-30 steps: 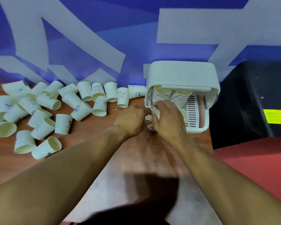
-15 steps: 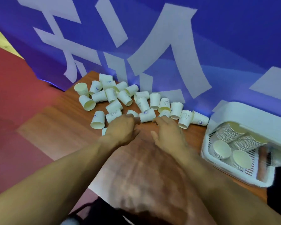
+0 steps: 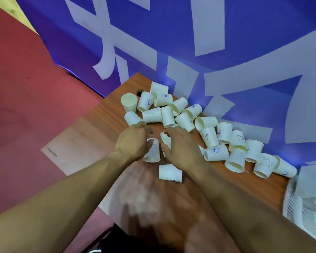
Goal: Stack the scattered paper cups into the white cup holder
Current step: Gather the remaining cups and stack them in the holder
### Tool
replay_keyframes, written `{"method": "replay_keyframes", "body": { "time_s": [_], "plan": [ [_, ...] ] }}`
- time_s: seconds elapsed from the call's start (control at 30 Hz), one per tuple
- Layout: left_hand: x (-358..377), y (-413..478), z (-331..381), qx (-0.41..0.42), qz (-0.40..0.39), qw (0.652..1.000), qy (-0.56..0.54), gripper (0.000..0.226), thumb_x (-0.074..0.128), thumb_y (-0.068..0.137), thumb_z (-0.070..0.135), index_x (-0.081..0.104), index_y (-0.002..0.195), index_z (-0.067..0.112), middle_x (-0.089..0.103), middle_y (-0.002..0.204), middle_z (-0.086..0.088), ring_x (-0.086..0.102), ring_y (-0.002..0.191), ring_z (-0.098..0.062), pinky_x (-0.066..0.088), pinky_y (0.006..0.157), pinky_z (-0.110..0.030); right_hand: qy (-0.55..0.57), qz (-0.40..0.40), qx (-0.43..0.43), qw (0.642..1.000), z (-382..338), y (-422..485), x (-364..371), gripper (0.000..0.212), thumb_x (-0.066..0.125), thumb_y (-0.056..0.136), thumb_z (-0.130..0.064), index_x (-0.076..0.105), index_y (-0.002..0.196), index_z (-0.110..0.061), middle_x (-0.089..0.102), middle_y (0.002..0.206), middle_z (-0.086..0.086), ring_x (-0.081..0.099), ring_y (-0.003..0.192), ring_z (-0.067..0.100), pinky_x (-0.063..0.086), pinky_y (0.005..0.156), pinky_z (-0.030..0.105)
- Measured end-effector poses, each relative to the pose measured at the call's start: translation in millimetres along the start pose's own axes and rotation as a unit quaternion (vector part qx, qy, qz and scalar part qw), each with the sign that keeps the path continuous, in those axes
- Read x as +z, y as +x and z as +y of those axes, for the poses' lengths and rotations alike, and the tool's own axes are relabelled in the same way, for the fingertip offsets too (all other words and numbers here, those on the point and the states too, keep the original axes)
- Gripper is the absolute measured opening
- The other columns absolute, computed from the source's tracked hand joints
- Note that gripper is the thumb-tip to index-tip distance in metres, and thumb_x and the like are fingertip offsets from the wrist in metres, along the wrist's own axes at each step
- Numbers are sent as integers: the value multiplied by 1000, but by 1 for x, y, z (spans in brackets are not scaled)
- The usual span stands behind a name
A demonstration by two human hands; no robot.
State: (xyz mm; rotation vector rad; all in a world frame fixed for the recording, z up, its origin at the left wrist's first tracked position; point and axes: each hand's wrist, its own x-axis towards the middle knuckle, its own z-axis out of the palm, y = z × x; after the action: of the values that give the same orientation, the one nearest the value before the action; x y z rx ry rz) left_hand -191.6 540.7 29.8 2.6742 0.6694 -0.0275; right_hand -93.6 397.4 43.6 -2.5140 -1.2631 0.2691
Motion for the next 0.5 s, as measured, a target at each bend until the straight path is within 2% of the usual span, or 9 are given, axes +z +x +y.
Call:
{"method": "replay_keyframes", "body": {
  "time_s": [0.1, 0.23, 0.3, 0.4, 0.5],
  "plan": [
    [-7, 28, -44, -27, 7, 999, -20, 35, 61, 90, 30, 62, 124, 22, 57, 125, 0, 58, 107, -27, 49, 77, -36, 31, -30, 31, 999, -26, 37, 25, 34, 61, 87, -32, 54, 117, -17, 60, 110, 3, 56, 102, 22, 42, 74, 29],
    [-9, 63, -85, -43, 16, 999, -17, 31, 61, 91, 23, 62, 122, 20, 58, 122, -2, 55, 108, -27, 37, 72, -30, 70, -63, 93, 991, -52, 71, 59, 39, 63, 85, -31, 52, 119, -16, 62, 114, 5, 58, 106, 26, 48, 83, 35],
    [-6, 80, -98, -40, 21, 999, -24, 31, 59, 90, 16, 62, 121, 17, 59, 122, -4, 54, 109, -28, 37, 72, -31, 67, -60, 115, 989, -60, 86, 75, 38, 64, 84, -30, 53, 117, -15, 64, 110, 5, 58, 104, 27, 48, 81, 35],
    [1, 102, -113, -33, 30, 999, -30, 34, 60, 87, 7, 63, 121, 13, 60, 121, -9, 54, 108, -32, 44, 76, -36, 97, -44, 200, 974, -65, 109, 97, 32, 63, 83, -34, 57, 108, -16, 67, 100, 3, 61, 97, 26, 49, 76, 33],
    [12, 121, -125, -5, 32, 999, -22, 38, 60, 83, 3, 64, 121, 9, 62, 117, -13, 54, 104, -37, 48, 82, -42, 137, -38, 277, 950, -63, 130, 117, 33, 61, 79, -47, 64, 93, -18, 68, 90, -2, 65, 86, 23, 53, 72, 33]
  ]
}}
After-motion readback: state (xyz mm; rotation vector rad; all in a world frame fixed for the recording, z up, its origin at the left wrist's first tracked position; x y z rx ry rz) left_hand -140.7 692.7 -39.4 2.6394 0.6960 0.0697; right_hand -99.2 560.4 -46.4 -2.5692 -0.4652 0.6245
